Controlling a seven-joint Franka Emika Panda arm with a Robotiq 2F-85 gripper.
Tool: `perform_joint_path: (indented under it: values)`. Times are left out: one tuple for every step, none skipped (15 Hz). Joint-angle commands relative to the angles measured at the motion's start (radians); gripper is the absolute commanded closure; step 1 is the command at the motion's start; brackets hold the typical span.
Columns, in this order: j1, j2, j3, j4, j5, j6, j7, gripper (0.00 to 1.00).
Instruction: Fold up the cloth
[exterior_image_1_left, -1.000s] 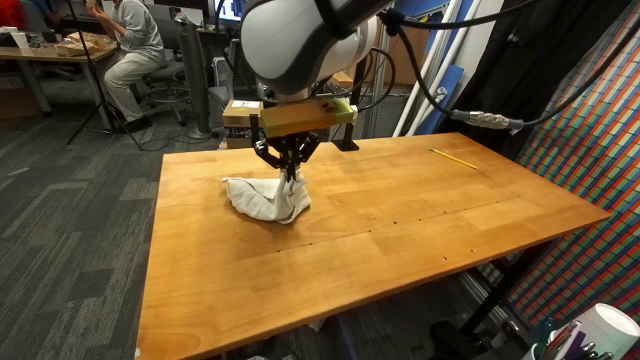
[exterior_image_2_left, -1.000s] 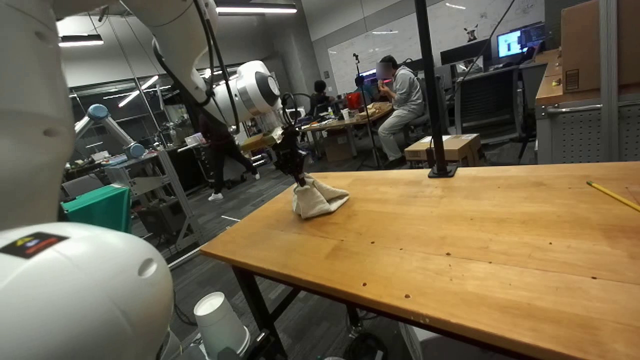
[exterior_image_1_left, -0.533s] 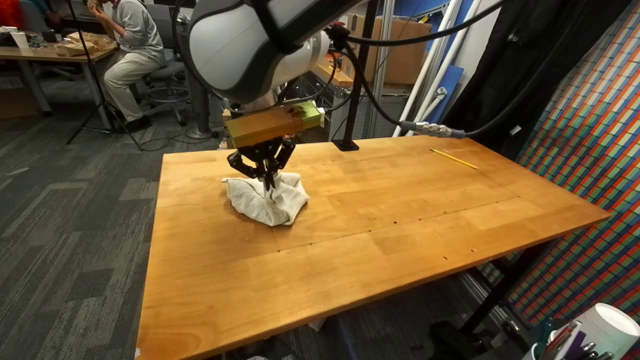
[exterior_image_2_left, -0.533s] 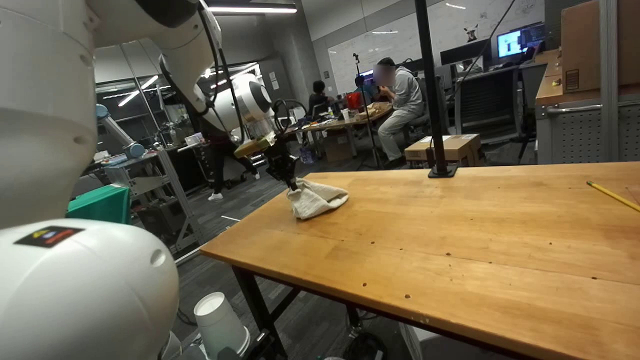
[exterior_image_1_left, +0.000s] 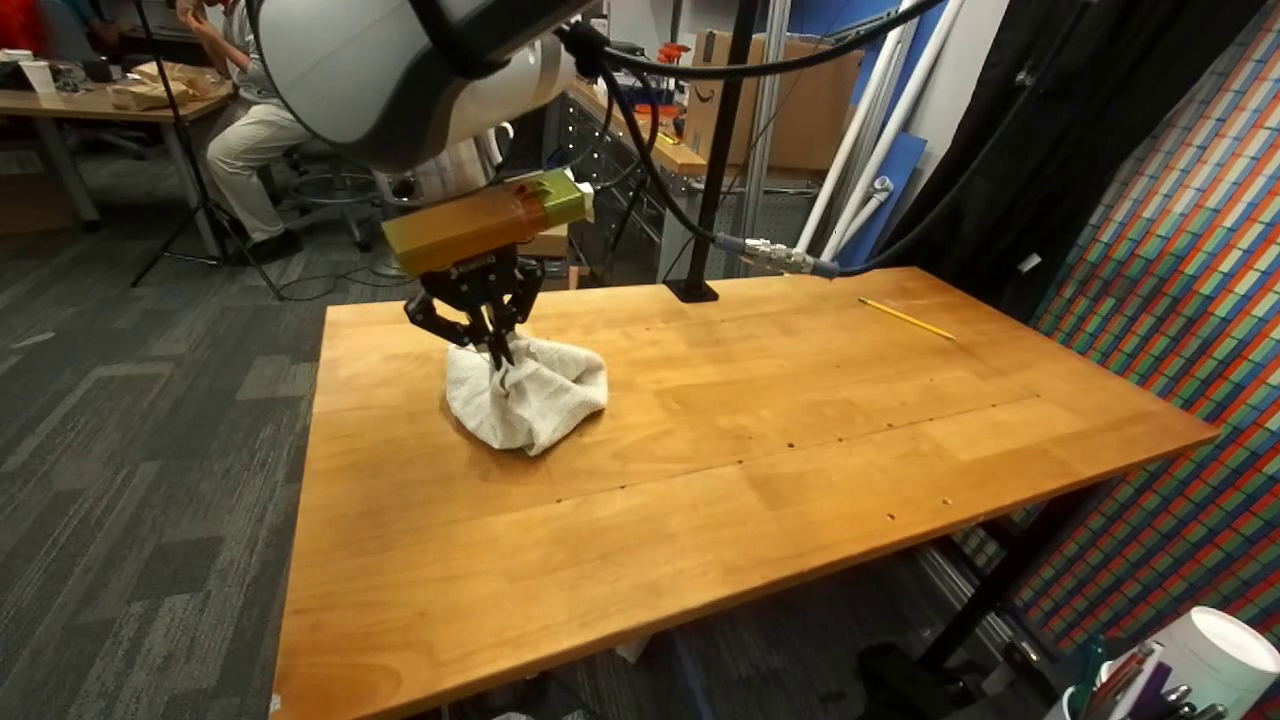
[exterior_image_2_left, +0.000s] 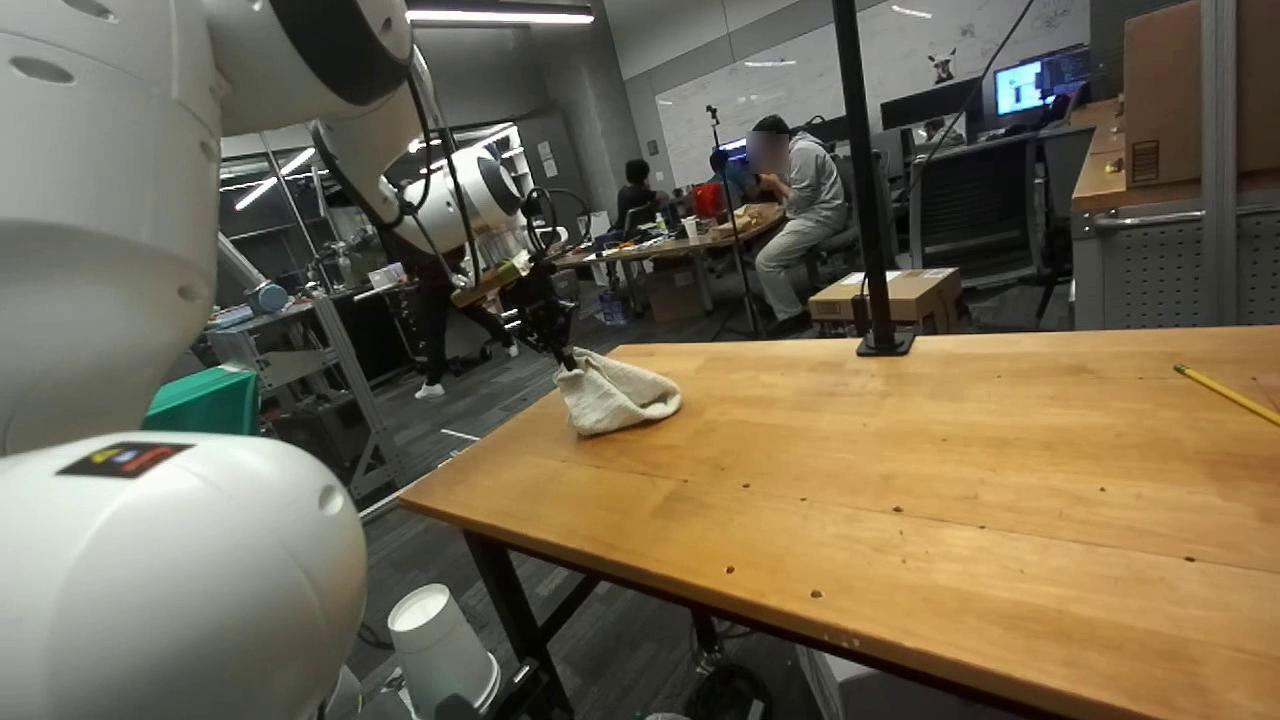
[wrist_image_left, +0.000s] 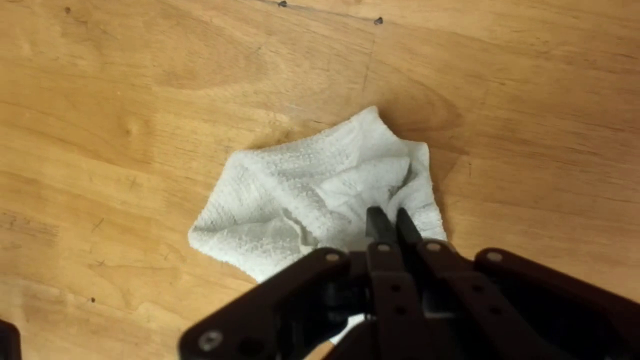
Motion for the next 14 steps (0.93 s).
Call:
perform_joint_path:
  values:
    - [0.014, 0.031, -0.004, 0.131, -0.009, -0.086, -0.025, 0.97]
    - [0.014, 0.035, -0.004, 0.150, -0.008, -0.096, -0.029, 0.97]
    - [0.015, 0.041, -0.004, 0.170, -0.007, -0.107, -0.033, 0.97]
    - [0.014, 0.049, -0.005, 0.190, -0.005, -0.117, -0.038, 0.96]
    - [0.013, 0.058, -0.006, 0.211, -0.004, -0.126, -0.042, 0.97]
    - [0.011, 0.070, -0.010, 0.233, -0.006, -0.134, -0.049, 0.96]
    - [0.010, 0.077, -0.012, 0.248, -0.005, -0.142, -0.055, 0.97]
    - [0.006, 0.085, -0.017, 0.264, -0.001, -0.151, -0.060, 0.97]
    - [0.003, 0.093, -0.021, 0.277, 0.002, -0.160, -0.062, 0.97]
    - [-0.002, 0.098, -0.027, 0.286, 0.006, -0.169, -0.062, 0.97]
    - [-0.004, 0.106, -0.032, 0.298, 0.006, -0.180, -0.062, 0.97]
    - [-0.007, 0.115, -0.038, 0.313, 0.007, -0.192, -0.061, 0.97]
    - [-0.009, 0.123, -0.043, 0.326, 0.007, -0.202, -0.060, 0.97]
    - [-0.010, 0.133, -0.048, 0.344, 0.004, -0.213, -0.061, 0.97]
